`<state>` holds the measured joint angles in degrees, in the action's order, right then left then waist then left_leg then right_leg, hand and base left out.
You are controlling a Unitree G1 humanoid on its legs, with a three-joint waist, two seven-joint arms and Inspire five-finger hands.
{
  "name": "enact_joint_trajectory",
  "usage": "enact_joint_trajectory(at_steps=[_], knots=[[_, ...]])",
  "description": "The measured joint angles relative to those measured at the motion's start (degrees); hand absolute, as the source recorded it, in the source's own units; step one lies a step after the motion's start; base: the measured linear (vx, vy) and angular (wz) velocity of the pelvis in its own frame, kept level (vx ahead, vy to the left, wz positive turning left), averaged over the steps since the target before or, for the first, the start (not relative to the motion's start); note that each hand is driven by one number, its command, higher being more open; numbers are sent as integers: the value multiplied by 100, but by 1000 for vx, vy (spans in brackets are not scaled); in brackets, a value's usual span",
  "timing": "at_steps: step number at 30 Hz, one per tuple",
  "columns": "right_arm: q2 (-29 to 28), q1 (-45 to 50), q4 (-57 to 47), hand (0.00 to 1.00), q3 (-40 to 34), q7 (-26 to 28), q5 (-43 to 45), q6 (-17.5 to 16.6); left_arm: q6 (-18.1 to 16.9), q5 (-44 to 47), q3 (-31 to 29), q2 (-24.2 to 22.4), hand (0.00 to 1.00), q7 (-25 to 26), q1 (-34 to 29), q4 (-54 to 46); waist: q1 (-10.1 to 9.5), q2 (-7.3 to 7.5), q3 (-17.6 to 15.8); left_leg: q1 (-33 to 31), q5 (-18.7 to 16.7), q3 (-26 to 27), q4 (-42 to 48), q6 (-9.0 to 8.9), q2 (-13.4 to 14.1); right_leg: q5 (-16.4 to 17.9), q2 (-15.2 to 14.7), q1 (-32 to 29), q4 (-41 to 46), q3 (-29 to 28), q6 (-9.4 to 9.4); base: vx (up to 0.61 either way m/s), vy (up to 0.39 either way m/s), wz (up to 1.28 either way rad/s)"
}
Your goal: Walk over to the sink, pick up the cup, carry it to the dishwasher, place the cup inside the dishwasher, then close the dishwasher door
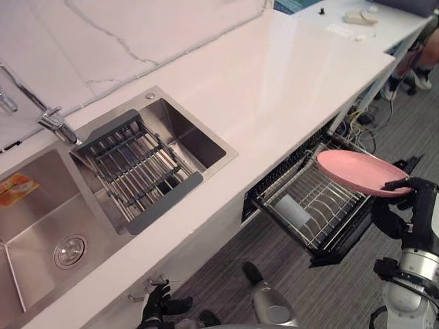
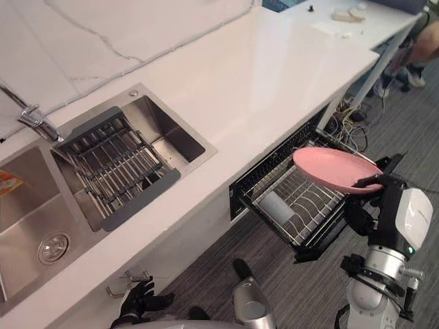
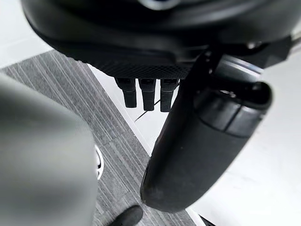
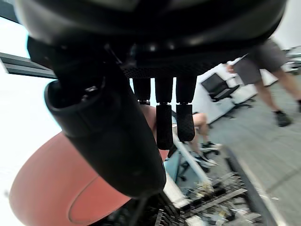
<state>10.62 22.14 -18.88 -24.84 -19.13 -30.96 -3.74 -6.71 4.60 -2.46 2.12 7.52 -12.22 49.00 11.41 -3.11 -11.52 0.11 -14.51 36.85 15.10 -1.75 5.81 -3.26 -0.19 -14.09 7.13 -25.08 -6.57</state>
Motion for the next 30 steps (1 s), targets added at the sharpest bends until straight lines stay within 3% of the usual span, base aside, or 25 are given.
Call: enact_joint_trajectory(at_steps=[4, 8, 13, 15, 17, 20, 23, 24, 30], knots=[[-30, 26, -3, 30, -18, -121, 64, 131, -66, -1, 5, -70, 90, 23, 29, -81, -115, -180, -131, -403, -262, 307, 673, 20, 328, -3, 116, -415, 253, -19, 4, -3, 17, -27], [14, -448, 157, 30, -105, -245, 517, 250, -252, 0, 88, -82, 90, 94, 276, -290, -263, -212, -508, -821, -410, 526, 1146, 73, 512, -8, 133, -848, 465, -13, -2, -12, 14, -5], [434, -1387, 927, 30, -174, -369, 995, 255, -408, 6, 550, -221, 90, -28, 740, -496, -405, -254, -979, -1227, -572, 556, 1382, 134, 534, -83, 62, -1225, 504, 40, 20, -48, 33, -7], [611, -1749, 1399, 30, -174, -377, 1204, 266, -452, 23, 633, -310, 90, -29, 905, -570, -461, -267, -1130, -1363, -552, 552, 1447, 187, 546, -146, 46, -1366, 508, 43, -80, 52, 30, 2], [720, -2019, 1726, 30, -174, -377, 1395, 301, -472, 72, 655, -353, 90, -32, 1037, -591, -512, -318, -1243, -1456, -548, 551, 1497, 192, 573, -215, 48, -1451, 509, 61, -192, 81, 28, 1], [922, -2623, 2267, 30, -175, -384, 1654, 315, -482, 127, 682, -363, 90, -19, 1208, -587, -594, -437, -1333, -1555, -536, 551, 1507, 195, 581, -225, 46, -1601, 623, 164, -206, 95, 21, 2], [1026, -3164, 2914, 30, -174, -383, 1928, 315, -535, 210, 695, -358, 90, -8, 1274, -606, -647, -466, -1386, -1543, -530, 534, 1477, 197, 571, -224, 40, -1610, 679, 210, -207, 49, 11, 7], [1039, -3250, 2997, 90, -174, -386, 1964, 315, -542, 225, 725, -357, 90, -7, 1288, -606, -660, -465, -1403, -1542, -528, 534, 1470, 201, 561, -224, 34, -1611, 679, 211, -207, 35, 11, 3], [1193, -3816, 3740, 90, -119, -220, 2257, 376, -547, 321, 789, -411, 90, 1, 1330, -583, -760, -452, -1417, -1533, -445, 512, 1306, 208, 449, -223, -54, -1627, 677, 278, -208, 16, -3, 8]])
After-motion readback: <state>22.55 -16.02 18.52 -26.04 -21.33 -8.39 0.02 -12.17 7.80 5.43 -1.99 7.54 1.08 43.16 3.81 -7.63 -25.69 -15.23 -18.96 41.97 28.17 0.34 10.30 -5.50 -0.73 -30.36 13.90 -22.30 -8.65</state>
